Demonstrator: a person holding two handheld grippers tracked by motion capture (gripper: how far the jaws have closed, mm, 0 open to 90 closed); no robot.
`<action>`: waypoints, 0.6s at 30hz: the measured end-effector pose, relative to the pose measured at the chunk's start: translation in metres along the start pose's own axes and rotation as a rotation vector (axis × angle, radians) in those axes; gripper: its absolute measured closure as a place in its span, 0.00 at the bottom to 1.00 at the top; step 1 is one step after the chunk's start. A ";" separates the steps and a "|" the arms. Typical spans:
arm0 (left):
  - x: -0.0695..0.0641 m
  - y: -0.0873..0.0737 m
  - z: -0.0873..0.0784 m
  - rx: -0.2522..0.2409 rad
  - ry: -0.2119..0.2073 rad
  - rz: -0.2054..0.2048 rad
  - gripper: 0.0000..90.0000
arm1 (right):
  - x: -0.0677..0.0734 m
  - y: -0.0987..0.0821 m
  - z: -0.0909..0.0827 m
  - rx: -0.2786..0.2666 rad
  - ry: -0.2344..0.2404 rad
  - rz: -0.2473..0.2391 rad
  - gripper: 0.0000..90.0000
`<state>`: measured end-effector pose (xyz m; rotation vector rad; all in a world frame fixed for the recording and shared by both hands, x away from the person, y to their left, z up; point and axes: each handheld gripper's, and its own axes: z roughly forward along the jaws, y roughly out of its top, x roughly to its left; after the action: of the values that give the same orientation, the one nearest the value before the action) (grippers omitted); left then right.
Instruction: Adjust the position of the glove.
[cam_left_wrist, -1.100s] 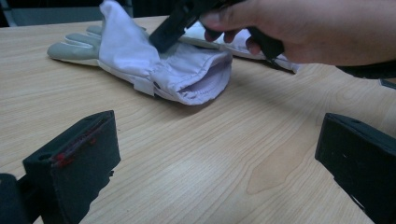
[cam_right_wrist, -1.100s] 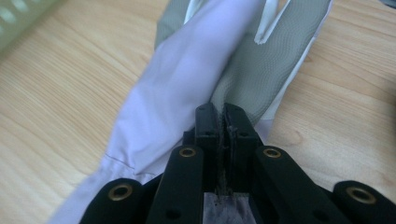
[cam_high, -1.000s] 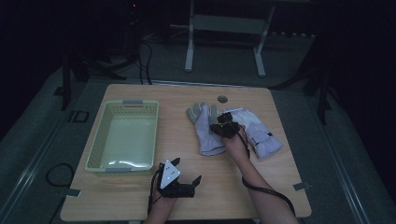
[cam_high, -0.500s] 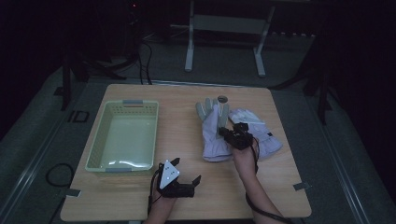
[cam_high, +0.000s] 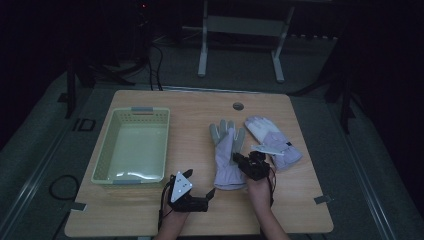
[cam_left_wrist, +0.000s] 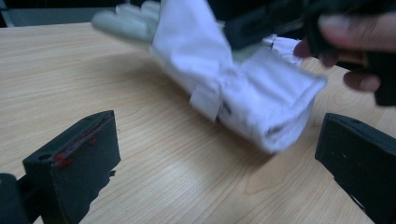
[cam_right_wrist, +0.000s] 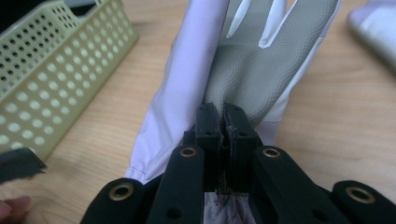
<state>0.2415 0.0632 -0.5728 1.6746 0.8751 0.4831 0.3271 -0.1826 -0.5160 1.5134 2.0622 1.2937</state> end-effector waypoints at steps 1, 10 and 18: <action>0.000 0.000 0.000 0.000 -0.001 0.000 0.00 | 0.000 -0.003 0.004 0.015 -0.004 -0.009 0.95; 0.000 0.000 0.000 0.001 -0.001 0.002 0.00 | -0.014 -0.022 0.022 0.046 -0.071 0.037 0.89; 0.000 0.000 0.000 0.001 -0.001 0.002 0.00 | -0.014 -0.007 0.011 0.022 -0.072 -0.032 0.64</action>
<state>0.2415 0.0629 -0.5728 1.6771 0.8727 0.4832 0.3361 -0.1897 -0.5320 1.5073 2.0540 1.1909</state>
